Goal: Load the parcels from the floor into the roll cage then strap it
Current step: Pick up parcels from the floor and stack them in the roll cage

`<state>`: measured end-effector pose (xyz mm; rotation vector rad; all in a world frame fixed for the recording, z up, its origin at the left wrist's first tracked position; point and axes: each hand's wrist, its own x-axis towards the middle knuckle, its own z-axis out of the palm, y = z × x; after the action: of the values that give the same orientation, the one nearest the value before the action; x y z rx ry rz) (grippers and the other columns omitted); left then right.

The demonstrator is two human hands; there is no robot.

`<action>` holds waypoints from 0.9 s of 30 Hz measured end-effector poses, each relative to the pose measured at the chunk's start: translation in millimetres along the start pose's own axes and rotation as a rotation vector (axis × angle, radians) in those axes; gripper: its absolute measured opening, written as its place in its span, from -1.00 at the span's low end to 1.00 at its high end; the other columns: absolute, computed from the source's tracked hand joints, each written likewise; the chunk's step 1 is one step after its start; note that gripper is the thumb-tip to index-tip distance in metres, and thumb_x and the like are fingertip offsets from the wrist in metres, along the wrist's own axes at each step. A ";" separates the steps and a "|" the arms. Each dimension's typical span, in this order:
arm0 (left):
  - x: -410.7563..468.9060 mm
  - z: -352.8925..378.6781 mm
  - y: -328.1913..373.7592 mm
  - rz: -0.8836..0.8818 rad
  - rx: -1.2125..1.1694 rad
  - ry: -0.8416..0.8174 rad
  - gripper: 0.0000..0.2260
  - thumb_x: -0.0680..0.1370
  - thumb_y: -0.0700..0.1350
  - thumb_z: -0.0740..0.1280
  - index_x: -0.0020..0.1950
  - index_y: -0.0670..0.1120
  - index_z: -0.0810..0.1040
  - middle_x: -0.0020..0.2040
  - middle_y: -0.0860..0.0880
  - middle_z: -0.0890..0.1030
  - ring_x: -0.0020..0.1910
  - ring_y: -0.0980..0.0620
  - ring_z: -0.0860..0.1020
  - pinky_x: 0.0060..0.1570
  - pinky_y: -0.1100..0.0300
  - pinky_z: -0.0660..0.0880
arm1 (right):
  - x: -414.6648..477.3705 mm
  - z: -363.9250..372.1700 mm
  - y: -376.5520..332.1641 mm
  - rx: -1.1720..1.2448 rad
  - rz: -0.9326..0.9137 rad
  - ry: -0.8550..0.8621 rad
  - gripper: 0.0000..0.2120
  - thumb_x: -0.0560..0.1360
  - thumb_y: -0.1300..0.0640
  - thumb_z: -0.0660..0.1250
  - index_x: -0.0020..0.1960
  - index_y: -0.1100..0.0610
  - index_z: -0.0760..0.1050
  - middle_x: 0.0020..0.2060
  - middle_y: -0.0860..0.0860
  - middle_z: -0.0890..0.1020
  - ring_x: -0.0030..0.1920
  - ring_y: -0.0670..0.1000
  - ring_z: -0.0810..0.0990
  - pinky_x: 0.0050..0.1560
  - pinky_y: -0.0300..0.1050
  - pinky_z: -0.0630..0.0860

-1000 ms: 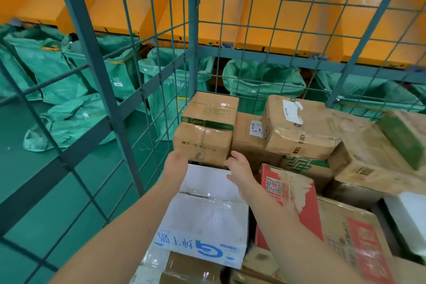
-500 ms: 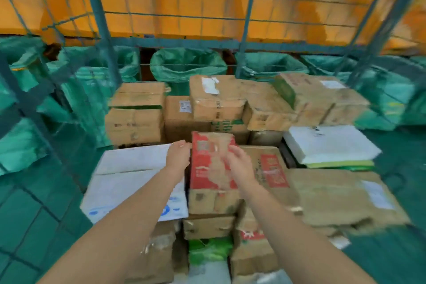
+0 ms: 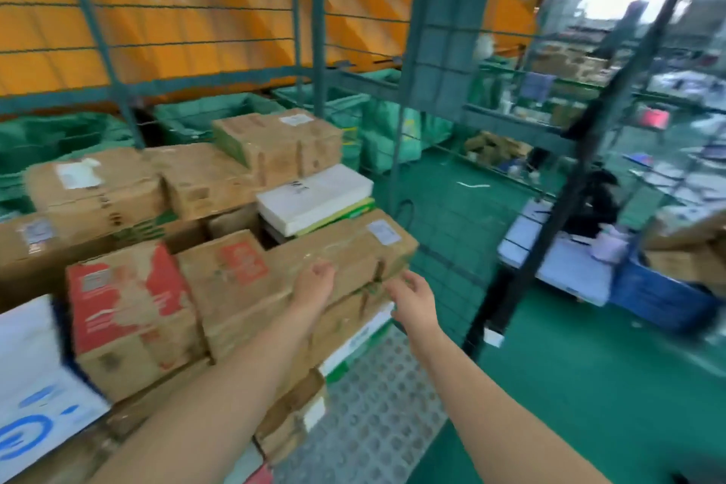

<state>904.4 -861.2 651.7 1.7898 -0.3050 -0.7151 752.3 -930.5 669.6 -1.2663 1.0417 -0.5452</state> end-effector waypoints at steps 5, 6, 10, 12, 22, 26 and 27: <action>-86.3 132.2 14.8 0.042 0.085 -0.254 -0.72 0.56 -0.22 0.20 -0.32 -0.01 0.28 -0.40 -0.02 0.27 -0.43 0.03 0.28 -0.47 0.24 0.20 | -40.0 -137.8 20.8 0.084 0.025 0.232 -0.48 0.56 0.15 0.34 0.49 0.15 0.31 0.13 0.02 0.54 0.13 0.02 0.52 0.29 0.04 0.46; -98.0 157.0 12.3 0.041 0.096 -0.314 -0.71 0.56 -0.23 0.19 -0.34 0.00 0.27 -0.41 0.00 0.26 -0.44 0.05 0.26 -0.48 0.24 0.16 | -49.9 -163.3 25.6 0.096 0.027 0.282 -0.48 0.56 0.16 0.33 0.48 0.16 0.32 0.11 0.01 0.54 0.10 0.01 0.53 0.32 0.06 0.45; -154.7 257.1 0.3 0.062 0.160 -0.502 -0.68 0.52 -0.23 0.21 -0.42 -0.02 0.29 -0.46 0.05 0.28 -0.44 0.03 0.30 -0.43 0.25 0.18 | -97.1 -266.6 50.7 0.154 0.049 0.493 -0.51 0.56 0.17 0.32 0.47 0.15 0.33 0.07 -0.02 0.50 0.08 0.01 0.51 0.31 0.02 0.44; -193.8 299.1 -2.3 0.075 0.150 -0.592 -0.74 0.53 -0.22 0.22 -0.33 0.02 0.33 -0.36 0.02 0.32 -0.38 0.02 0.33 -0.39 0.22 0.23 | -121.3 -313.5 63.9 0.170 0.058 0.599 -0.51 0.56 0.15 0.33 0.46 0.13 0.33 0.11 -0.01 0.49 0.11 0.03 0.50 0.29 0.02 0.44; -338.7 458.3 -19.8 0.168 0.322 -1.010 -0.80 0.57 -0.14 0.22 -0.21 0.07 0.34 -0.26 0.02 0.36 -0.25 0.01 0.33 -0.34 0.18 0.27 | -221.8 -473.2 115.0 0.372 0.094 1.020 -0.52 0.55 0.18 0.33 0.45 0.11 0.34 0.14 0.01 0.52 0.12 0.02 0.50 0.28 0.00 0.43; -378.5 519.3 -30.6 0.164 0.379 -1.131 -0.95 0.59 -0.12 0.23 -0.06 0.01 0.44 -0.22 0.02 0.44 -0.22 0.01 0.42 -0.17 0.14 0.42 | -244.0 -524.4 135.3 0.423 0.137 1.151 -0.48 0.55 0.14 0.33 0.48 0.09 0.31 0.18 0.00 0.48 0.21 0.05 0.49 0.35 0.04 0.42; -387.9 535.5 -32.2 0.165 0.392 -1.155 -0.95 0.60 -0.11 0.23 0.03 -0.03 0.47 -0.18 0.02 0.48 -0.17 0.00 0.45 -0.08 0.12 0.45 | -248.0 -537.9 139.2 0.430 0.142 1.182 -0.48 0.55 0.13 0.34 0.48 0.09 0.31 0.19 0.01 0.48 0.21 0.05 0.48 0.35 0.06 0.42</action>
<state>271.7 -1056.0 643.9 1.4777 -1.4110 -1.5940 145.3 -960.9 641.8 -0.3946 1.8151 -1.3930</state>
